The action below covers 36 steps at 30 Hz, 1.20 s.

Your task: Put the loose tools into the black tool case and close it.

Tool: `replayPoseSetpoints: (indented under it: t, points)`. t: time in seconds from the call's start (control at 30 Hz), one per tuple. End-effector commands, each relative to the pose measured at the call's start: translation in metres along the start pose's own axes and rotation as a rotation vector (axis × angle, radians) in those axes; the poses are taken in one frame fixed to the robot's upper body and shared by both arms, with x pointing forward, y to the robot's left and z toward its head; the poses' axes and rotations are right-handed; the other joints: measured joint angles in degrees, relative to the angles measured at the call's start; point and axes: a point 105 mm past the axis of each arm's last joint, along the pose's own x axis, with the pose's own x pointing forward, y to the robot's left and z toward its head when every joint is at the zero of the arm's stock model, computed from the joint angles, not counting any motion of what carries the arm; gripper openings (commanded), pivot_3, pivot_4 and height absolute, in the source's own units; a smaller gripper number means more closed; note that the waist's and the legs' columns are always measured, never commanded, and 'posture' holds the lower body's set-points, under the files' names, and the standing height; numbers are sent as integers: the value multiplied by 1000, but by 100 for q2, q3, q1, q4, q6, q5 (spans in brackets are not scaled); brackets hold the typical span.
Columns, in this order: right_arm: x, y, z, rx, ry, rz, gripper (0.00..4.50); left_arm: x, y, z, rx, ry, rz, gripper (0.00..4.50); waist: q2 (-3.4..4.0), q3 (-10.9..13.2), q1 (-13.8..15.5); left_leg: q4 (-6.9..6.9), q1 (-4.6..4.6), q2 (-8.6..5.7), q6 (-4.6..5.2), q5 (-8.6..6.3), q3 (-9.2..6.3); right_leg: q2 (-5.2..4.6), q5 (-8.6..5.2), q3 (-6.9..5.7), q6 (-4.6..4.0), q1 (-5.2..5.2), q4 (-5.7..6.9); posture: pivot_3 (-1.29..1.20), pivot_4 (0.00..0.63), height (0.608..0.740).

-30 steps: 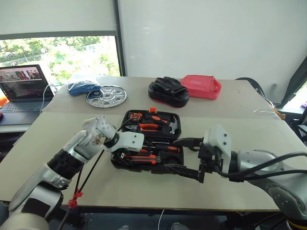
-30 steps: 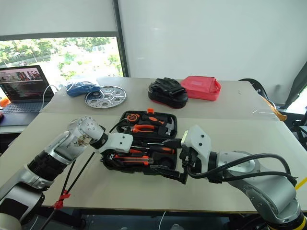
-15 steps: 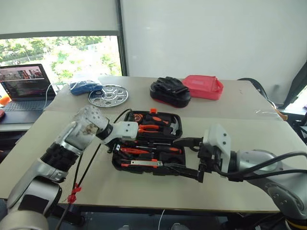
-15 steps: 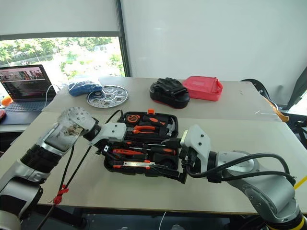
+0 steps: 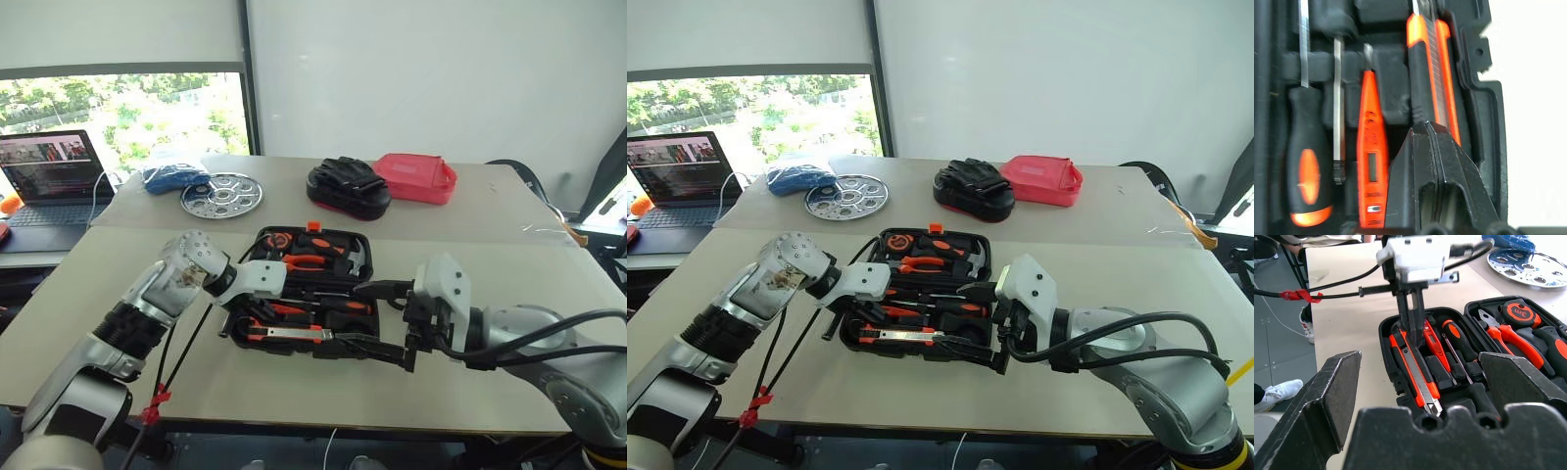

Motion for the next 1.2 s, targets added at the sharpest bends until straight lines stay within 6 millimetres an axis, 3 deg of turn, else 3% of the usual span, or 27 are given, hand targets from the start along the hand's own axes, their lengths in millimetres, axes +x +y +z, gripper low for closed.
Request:
replayPoseSetpoints:
  t: [0.03,0.43,0.67,0.8,0.97,1.0,1.1,1.2]
  points:
    - [-2,1,9,-40,-29,-7,4500,2,0,4,30,11,9,28,0,0,0,0,0,0,0,0,0,0,0,0,0,0,0,0,150,740]
    - [-3,-1,12,-38,-33,-9,4500,23,-4,-17,113,113,6,28,5,-4,16,1,14,-1,0,0,0,-2,0,0,0,15,1,0,150,740]
    - [-4,-1,11,-38,-26,-13,4500,30,-11,-17,118,91,-3,28,21,-13,9,1,24,-2,0,0,2,-2,0,2,1,22,3,0,150,740]
    - [-5,-2,9,-37,-17,-24,4500,23,-6,-2,80,-6,28,28,24,-15,21,1,24,-2,0,0,2,-2,0,2,1,22,3,0,150,740]
    - [-16,-15,2,-41,40,-71,4500,-11,4,32,3,-267,87,28,20,-12,22,3,4,-2,0,0,0,-4,0,-1,3,7,1,0,150,740]
    - [-21,-20,-1,-42,63,-88,4500,-21,8,42,-7,-349,107,536,19,-11,18,4,-3,-2,0,0,-1,-4,0,-2,3,2,0,0,150,740]
    - [-37,-42,-15,-42,180,-139,4500,-52,11,61,-41,-520,127,1504,16,-9,9,4,-6,-1,0,0,-2,-5,0,-3,2,-1,-1,0,150,740]
    - [-51,-64,-31,-29,301,-180,4500,-75,3,75,-102,-638,32,2582,17,-9,-5,3,0,-3,0,0,0,-5,0,-3,2,2,-1,0,150,740]
